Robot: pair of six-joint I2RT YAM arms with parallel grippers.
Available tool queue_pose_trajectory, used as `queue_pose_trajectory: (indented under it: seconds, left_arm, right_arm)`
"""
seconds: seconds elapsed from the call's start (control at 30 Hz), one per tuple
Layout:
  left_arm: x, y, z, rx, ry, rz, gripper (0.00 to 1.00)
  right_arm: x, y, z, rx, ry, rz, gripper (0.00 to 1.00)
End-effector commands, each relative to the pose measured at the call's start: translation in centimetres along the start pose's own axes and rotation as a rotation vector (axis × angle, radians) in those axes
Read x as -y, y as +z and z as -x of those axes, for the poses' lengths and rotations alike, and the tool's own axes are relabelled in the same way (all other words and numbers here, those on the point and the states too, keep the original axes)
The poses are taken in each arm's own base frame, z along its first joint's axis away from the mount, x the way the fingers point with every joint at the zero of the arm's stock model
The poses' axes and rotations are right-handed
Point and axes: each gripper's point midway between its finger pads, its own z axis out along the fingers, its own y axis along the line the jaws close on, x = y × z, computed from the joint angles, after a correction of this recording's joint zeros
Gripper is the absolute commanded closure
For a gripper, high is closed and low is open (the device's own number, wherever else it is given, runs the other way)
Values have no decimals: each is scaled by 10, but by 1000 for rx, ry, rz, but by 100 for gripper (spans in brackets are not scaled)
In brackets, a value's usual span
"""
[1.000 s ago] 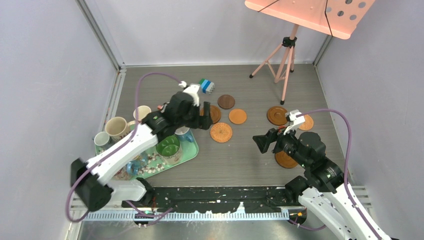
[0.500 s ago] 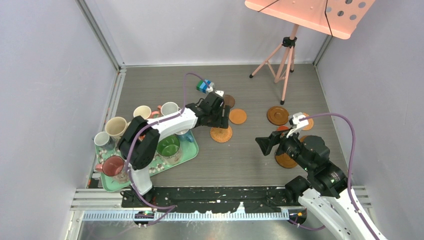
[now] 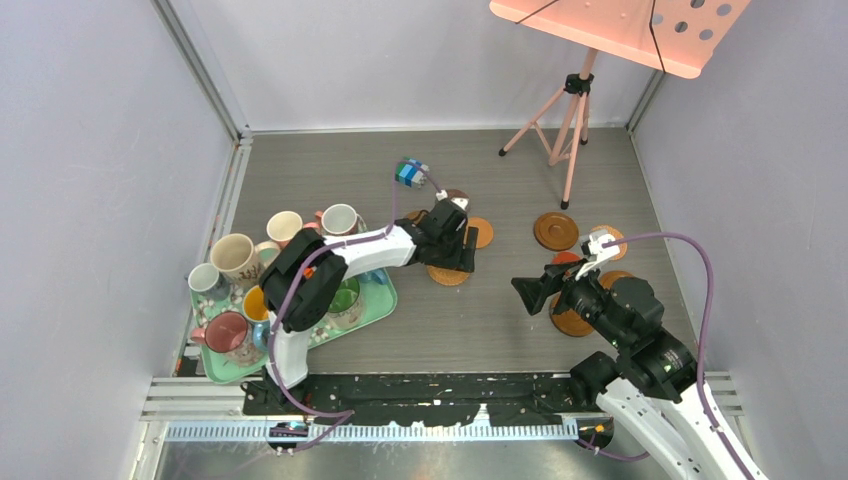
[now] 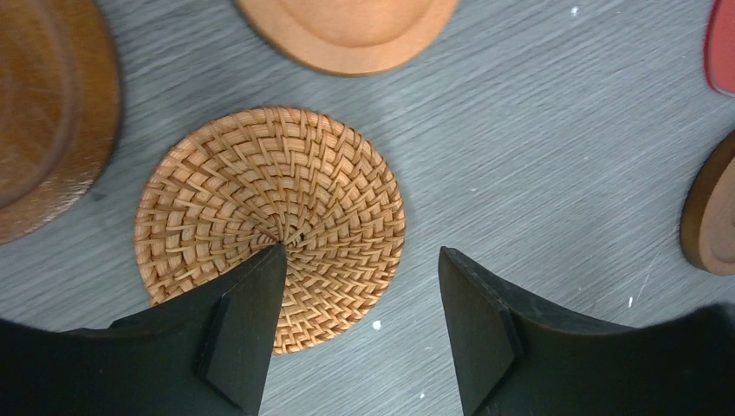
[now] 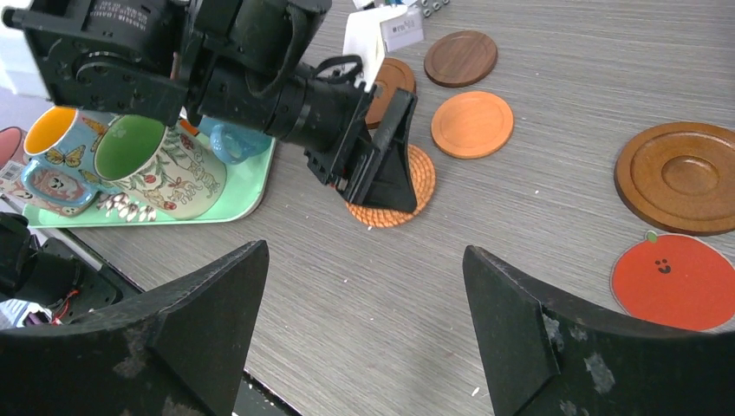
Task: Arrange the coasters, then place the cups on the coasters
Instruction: Move the coaster to the center of the board.
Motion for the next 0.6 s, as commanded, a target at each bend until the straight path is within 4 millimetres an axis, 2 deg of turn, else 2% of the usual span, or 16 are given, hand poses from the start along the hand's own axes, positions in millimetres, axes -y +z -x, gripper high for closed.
queue_pose_trajectory:
  seconds: [0.0,0.1,0.3,0.47,0.57]
  left_arm:
    - [41,5,-36,-63,-2,-95,33]
    - [67,0,-56,-83,11,-154,34]
    - [118,-10,-84,-109,29,-267,34]
    - [156,-15,-95,-108,9,-386,34]
    - [168,-14,-96,-112,18,-421,34]
  right_arm:
    - [-2,-1,15,67,-11,6,10]
    - [-2,-2,16,72,-11,4,10]
    - [0,-5,19,97,-11,-3,10]
    - [0,-6,20,104,-12,-5,10]
    - [0,-5,20,105,-11,-5,10]
